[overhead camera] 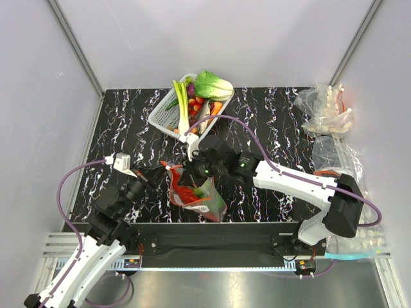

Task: Place the food in the zip-top bag and seal the zipper
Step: Adjust the fake lobster in the zipper food storage bag.

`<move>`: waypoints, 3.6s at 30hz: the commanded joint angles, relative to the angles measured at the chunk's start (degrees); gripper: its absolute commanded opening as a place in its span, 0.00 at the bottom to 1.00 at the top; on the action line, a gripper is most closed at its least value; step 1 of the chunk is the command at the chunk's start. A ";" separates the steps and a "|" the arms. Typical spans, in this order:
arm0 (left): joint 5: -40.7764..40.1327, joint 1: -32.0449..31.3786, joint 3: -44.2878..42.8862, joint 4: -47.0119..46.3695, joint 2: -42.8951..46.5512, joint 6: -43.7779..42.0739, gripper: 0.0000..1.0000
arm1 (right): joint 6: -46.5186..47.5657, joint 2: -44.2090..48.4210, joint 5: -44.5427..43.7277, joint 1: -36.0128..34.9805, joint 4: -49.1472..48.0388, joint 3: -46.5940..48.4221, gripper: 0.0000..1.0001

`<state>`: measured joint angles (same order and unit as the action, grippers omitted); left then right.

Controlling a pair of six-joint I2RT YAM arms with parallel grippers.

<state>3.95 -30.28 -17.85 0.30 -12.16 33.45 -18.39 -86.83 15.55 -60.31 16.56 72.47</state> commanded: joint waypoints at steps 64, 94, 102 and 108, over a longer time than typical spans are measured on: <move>5.29 -0.92 -15.99 10.34 -2.87 -3.39 0.00 | 5.39 -2.91 -1.50 3.27 6.73 4.27 0.00; 4.23 -0.92 -13.88 7.53 -2.95 -1.99 0.00 | 5.30 -6.16 -1.49 3.62 3.31 -5.32 0.00; 5.19 -0.92 -12.92 5.68 -4.01 -1.02 0.00 | 5.30 -7.22 -2.63 3.54 1.81 -6.72 0.00; 5.63 -0.92 -13.18 4.80 -4.45 -0.76 0.00 | 5.38 -7.57 -2.98 3.62 0.85 -7.60 0.00</move>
<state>6.07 -30.94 -28.49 20.86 -17.69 30.44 -15.38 -90.04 18.55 -57.58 5.87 68.82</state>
